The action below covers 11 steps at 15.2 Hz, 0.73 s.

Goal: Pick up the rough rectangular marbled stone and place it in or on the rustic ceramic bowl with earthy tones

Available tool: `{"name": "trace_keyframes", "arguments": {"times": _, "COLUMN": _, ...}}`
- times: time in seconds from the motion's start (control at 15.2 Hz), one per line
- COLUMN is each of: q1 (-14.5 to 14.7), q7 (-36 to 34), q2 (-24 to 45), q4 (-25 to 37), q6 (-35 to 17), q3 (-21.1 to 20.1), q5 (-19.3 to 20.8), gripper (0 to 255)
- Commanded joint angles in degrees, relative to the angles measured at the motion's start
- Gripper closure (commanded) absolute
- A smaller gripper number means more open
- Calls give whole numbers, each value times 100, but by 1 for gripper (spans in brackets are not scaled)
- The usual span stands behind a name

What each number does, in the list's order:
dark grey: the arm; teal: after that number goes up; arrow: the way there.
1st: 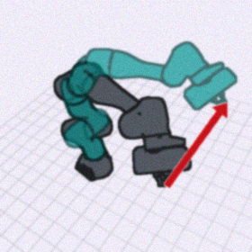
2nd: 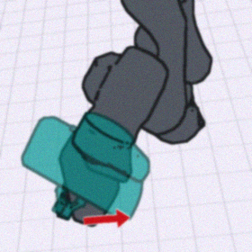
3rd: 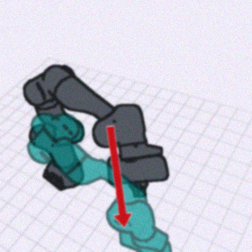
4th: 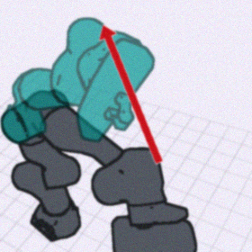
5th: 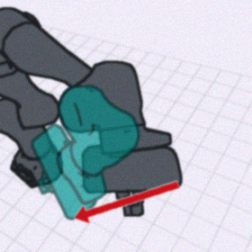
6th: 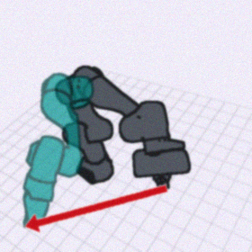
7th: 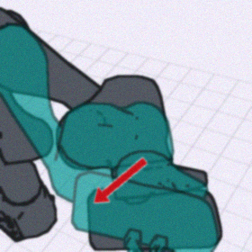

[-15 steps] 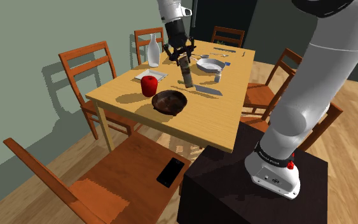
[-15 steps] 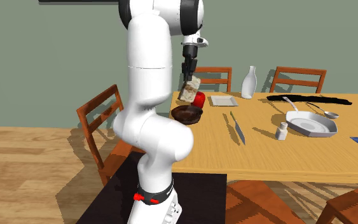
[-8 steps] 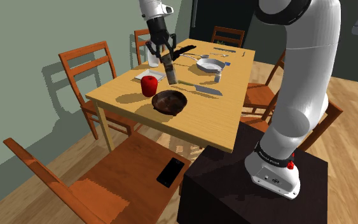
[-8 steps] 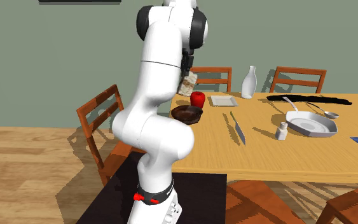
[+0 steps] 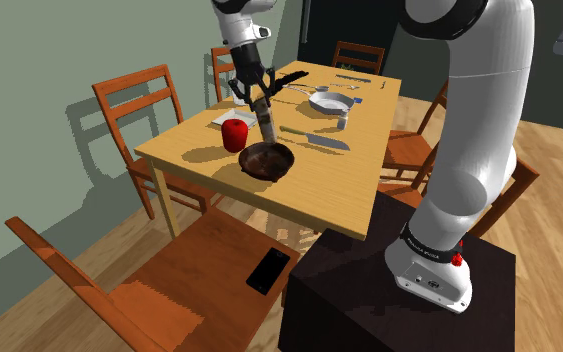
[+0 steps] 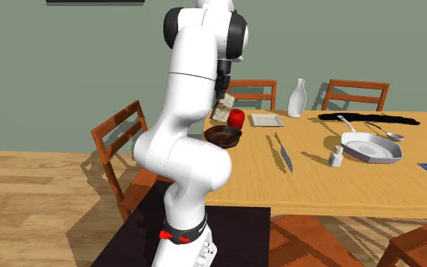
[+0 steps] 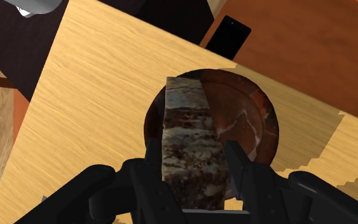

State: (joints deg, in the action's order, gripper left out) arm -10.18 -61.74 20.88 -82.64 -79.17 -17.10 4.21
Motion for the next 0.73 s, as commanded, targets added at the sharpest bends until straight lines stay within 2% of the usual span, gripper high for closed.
{"name": "trace_keyframes", "arguments": {"times": 0.0, "q1": -9, "q7": 3, "q2": 8, "q4": -148, "q6": -160, "q3": 5, "q5": 6, "gripper": 255}}
{"name": "trace_keyframes", "arguments": {"times": 0.66, "q1": -27, "q7": -14, "q2": 120, "q4": -761, "q6": -880, "q3": 26, "q5": 42, "gripper": 255}}
